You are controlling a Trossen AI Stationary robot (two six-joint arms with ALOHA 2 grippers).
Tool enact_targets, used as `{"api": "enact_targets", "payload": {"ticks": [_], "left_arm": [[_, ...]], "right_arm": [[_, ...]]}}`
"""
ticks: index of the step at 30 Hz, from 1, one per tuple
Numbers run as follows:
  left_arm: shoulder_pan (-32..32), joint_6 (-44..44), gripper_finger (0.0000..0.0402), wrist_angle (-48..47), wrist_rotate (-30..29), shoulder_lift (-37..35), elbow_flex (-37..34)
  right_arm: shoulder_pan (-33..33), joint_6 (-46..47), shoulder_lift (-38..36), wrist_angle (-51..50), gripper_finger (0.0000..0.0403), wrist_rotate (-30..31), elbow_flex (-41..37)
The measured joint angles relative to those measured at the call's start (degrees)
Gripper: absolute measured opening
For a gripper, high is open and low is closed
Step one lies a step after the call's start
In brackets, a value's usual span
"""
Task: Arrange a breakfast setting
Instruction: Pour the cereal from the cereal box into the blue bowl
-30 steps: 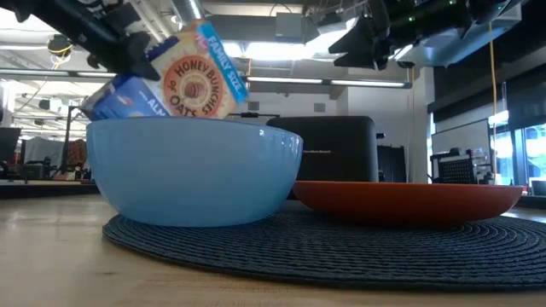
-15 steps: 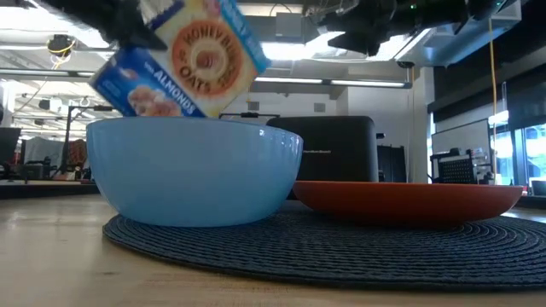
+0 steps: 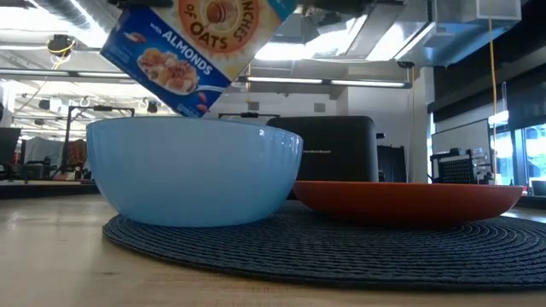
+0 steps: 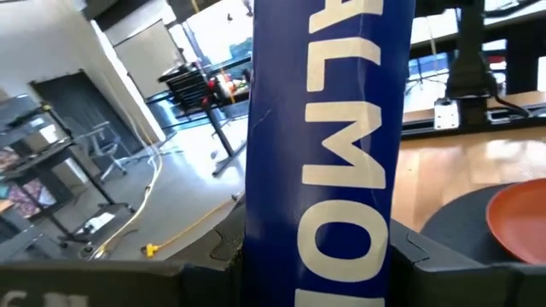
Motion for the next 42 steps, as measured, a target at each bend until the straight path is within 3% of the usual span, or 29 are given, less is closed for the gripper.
{"api": "enact_targets", "payload": {"ticks": [6, 11, 16, 21, 28, 36, 42], "left_arm": [[-1.2, 1.4, 0.0143, -0.3, -0.4, 4.5, 0.7], [-1.2, 1.5, 0.0143, 1.0, -2.8, 6.2, 1.1], [-1.2, 1.5, 0.0143, 2.4, -2.6, 6.5, 1.1], [-1.2, 2.9, 0.0143, 4.7, -2.0, 7.2, 1.2], [-1.1, 4.4, 0.0143, 5.7, -1.0, 9.4, 1.2], [-1.2, 6.7, 0.0143, 5.4, -0.5, 11.0, 1.2], [-1.2, 7.4, 0.0143, 5.8, -0.7, 11.1, 1.2]], "right_arm": [[3.3, -6.5, 5.7, -10.7, 0.0303, 5.1, 10.5], [6.6, -9.4, 6.8, -11.4, 0.0303, 7.5, 15.0], [8.7, -10.8, 7.1, -11.2, 0.0298, 4.4, 15.2], [9.0, -12.1, 9.5, -9.4, 0.0263, 3.5, 15.3], [8.9, -15.1, 11.4, -8.0, 0.0219, 8.9, 15.2], [9.0, -15.3, 10.3, -7.4, 0.0216, 9.0, 15.2], [8.9, -15.2, 10.2, -7.6, 0.0216, 4.2, 15.2]]}}
